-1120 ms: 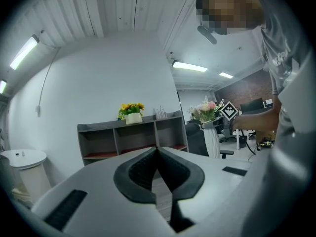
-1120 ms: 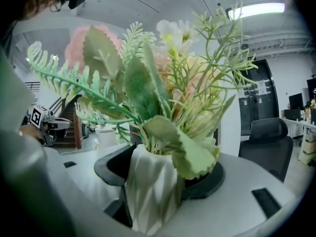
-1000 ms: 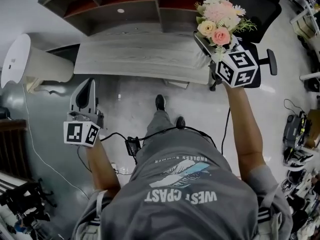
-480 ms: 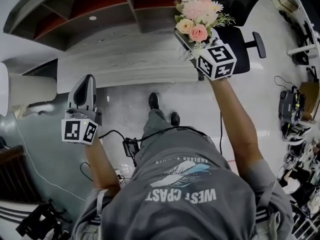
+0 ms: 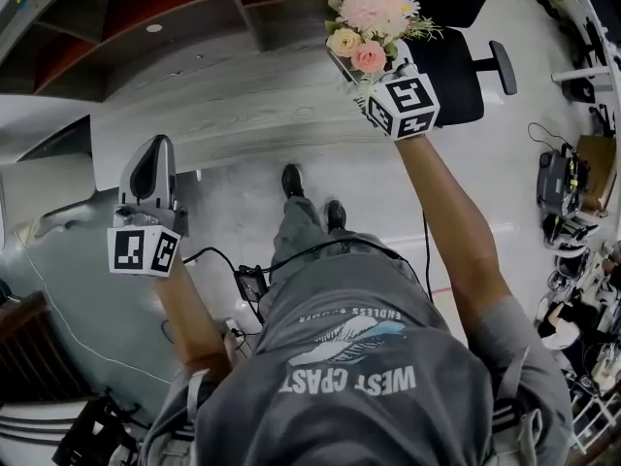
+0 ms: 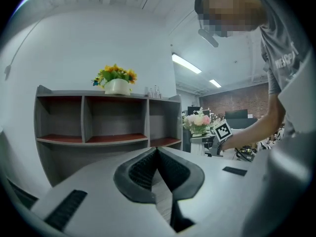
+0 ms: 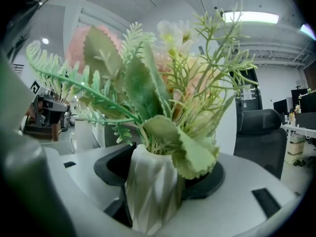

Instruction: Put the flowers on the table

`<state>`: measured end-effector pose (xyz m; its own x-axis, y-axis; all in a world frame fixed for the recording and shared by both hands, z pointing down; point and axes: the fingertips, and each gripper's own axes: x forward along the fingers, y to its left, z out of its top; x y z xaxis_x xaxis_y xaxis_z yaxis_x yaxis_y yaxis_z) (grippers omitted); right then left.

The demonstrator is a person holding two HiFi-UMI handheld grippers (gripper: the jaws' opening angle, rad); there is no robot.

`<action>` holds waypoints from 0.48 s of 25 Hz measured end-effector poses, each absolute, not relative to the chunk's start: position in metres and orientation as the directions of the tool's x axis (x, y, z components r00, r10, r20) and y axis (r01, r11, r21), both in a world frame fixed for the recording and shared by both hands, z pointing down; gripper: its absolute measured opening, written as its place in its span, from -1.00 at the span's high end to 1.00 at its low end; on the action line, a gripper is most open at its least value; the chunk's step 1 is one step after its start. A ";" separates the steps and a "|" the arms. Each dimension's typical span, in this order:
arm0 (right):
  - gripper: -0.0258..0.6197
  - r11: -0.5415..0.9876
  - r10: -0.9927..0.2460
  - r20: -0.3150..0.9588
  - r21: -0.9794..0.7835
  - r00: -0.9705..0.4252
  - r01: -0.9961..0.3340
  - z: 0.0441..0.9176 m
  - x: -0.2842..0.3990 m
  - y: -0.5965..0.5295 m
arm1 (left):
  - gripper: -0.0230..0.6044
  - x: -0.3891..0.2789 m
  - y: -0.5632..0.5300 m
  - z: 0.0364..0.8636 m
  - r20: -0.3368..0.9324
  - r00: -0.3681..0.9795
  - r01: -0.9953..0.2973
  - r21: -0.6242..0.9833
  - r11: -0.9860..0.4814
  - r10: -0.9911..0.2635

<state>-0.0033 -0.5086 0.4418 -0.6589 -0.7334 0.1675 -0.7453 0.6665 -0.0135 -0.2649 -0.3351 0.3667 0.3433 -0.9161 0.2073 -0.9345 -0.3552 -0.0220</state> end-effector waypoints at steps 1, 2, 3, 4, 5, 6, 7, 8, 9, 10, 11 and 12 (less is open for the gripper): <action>0.01 0.664 -0.737 0.166 -0.002 -0.655 -0.748 0.447 -0.003 -0.511 | 0.87 -0.264 -0.338 0.370 0.212 0.345 -0.934 -0.018 -0.357 -0.914; 0.01 0.662 -0.740 0.166 0.010 -0.652 -0.749 0.452 -0.002 -0.514 | 0.87 -0.263 -0.340 0.374 0.217 0.348 -0.933 -0.013 -0.359 -0.912; 0.01 0.660 -0.743 0.166 0.020 -0.649 -0.751 0.458 -0.002 -0.516 | 0.87 -0.263 -0.341 0.378 0.221 0.350 -0.933 -0.008 -0.360 -0.910; 0.01 0.659 -0.744 0.166 0.026 -0.647 -0.752 0.465 -0.002 -0.519 | 0.88 -0.263 -0.343 0.383 0.226 0.351 -0.933 -0.003 -0.361 -0.909; 0.01 0.657 -0.746 0.166 0.029 -0.644 -0.753 0.472 -0.002 -0.522 | 0.88 -0.264 -0.344 0.388 0.232 0.352 -0.932 0.002 -0.361 -0.907; 0.01 0.654 -0.749 0.168 0.031 -0.641 -0.756 0.478 -0.002 -0.525 | 0.87 -0.265 -0.345 0.392 0.237 0.352 -0.933 0.006 -0.361 -0.906; 0.01 0.650 -0.752 0.170 0.034 -0.636 -0.759 0.484 -0.001 -0.528 | 0.87 -0.266 -0.345 0.396 0.242 0.351 -0.933 0.010 -0.359 -0.904; 0.01 0.645 -0.756 0.173 0.037 -0.631 -0.763 0.490 -0.001 -0.531 | 0.87 -0.268 -0.346 0.400 0.248 0.349 -0.934 0.015 -0.357 -0.904; 0.01 0.641 -0.760 0.176 0.041 -0.626 -0.767 0.496 -0.001 -0.533 | 0.88 -0.270 -0.346 0.404 0.254 0.348 -0.935 0.020 -0.354 -0.903; 0.01 0.637 -0.763 0.180 0.042 -0.621 -0.770 0.502 -0.001 -0.535 | 0.87 -0.272 -0.346 0.407 0.259 0.345 -0.936 0.025 -0.351 -0.902; 0.01 0.633 -0.766 0.183 0.042 -0.617 -0.773 0.507 0.000 -0.537 | 0.87 -0.273 -0.347 0.410 0.265 0.343 -0.937 0.029 -0.348 -0.901; 0.01 0.629 -0.768 0.186 0.040 -0.613 -0.776 0.513 0.001 -0.540 | 0.87 -0.275 -0.348 0.412 0.269 0.341 -0.938 0.032 -0.345 -0.901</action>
<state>0.0007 -0.5398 0.5125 -0.6129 -0.7679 0.1862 -0.7762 0.6292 0.0402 -0.2746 -0.3477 0.4122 0.3408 -0.9007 0.2693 -0.9379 -0.3453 0.0321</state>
